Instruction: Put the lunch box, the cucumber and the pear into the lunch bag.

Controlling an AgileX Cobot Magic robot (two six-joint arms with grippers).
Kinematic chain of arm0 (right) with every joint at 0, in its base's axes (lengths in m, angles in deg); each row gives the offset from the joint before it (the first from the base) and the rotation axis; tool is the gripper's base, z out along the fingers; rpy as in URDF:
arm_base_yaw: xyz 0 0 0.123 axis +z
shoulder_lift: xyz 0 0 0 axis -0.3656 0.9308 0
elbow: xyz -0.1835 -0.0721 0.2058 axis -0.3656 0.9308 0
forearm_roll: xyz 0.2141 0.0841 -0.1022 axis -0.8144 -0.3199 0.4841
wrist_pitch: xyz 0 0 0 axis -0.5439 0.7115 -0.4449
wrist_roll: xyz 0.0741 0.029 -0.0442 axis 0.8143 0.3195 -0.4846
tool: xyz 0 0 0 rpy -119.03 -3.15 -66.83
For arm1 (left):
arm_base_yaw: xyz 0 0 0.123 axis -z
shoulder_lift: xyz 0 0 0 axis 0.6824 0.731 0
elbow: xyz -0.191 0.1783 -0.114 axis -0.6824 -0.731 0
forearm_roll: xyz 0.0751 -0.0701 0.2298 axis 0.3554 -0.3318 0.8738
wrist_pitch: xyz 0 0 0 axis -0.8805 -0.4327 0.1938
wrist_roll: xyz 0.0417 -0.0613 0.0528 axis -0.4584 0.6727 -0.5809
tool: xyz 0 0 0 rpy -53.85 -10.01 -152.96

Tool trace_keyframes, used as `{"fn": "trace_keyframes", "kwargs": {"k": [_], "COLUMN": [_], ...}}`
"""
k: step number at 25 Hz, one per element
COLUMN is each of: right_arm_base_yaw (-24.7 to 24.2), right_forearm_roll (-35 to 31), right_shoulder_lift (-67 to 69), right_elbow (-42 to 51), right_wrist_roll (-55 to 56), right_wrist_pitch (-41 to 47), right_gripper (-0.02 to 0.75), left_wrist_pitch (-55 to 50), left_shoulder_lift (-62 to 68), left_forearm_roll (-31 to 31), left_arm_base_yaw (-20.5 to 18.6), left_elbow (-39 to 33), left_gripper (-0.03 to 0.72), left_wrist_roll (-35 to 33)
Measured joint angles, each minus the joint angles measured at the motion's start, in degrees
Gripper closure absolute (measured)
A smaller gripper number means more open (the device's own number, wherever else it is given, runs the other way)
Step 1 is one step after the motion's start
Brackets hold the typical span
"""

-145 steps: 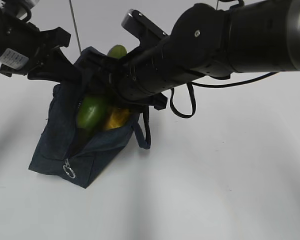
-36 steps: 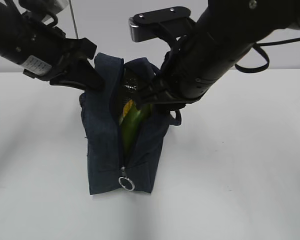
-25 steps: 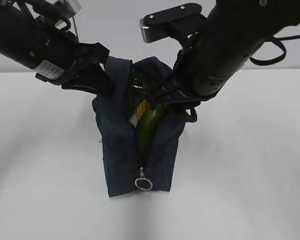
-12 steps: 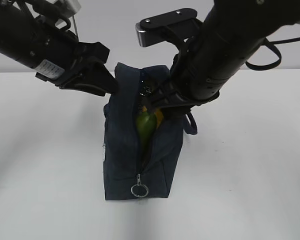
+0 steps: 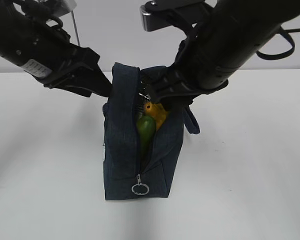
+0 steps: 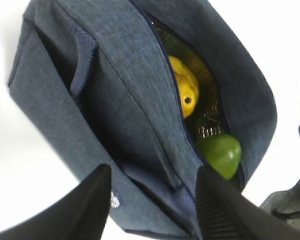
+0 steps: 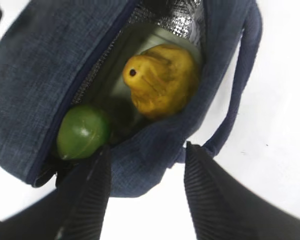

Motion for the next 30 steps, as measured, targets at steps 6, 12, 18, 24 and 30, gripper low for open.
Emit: {"fn": "trace_keyframes", "kwargs": {"k": [6, 12, 18, 24, 30], "right_arm_base_yaw": [0.0, 0.0, 0.0, 0.0, 0.0], "right_forearm_roll": [0.0, 0.0, -4.9, -8.6, -9.0], "right_shoulder_lift": [-4.5, -8.5, -13.6, -21.1, -26.3], "right_elbow": [0.0, 0.0, 4.0, 15.6, 23.3], "right_wrist_roll": [-0.1, -0.4, -2.7, -3.1, -3.4], "right_wrist_pitch": [4.7, 8.4, 9.8, 6.4, 2.3], "right_gripper": [0.353, 0.353, 0.353, 0.353, 0.354], "left_wrist_pitch": [-5.1, -10.4, -12.7, -10.8, -1.7], "left_shoulder_lift": [-5.2, -7.8, -8.0, -10.3, -14.5], "left_forearm_roll": [2.0, 2.7, 2.8, 2.6, -3.2], "left_arm_base_yaw": [0.0, 0.0, 0.0, 0.0, 0.0], "left_elbow": [0.0, 0.0, -1.9, -8.9, -16.1], "left_gripper": [0.363, 0.399, 0.423, 0.430, 0.432], "left_wrist_roll": [0.0, 0.0, 0.0, -0.1, -3.6]}}
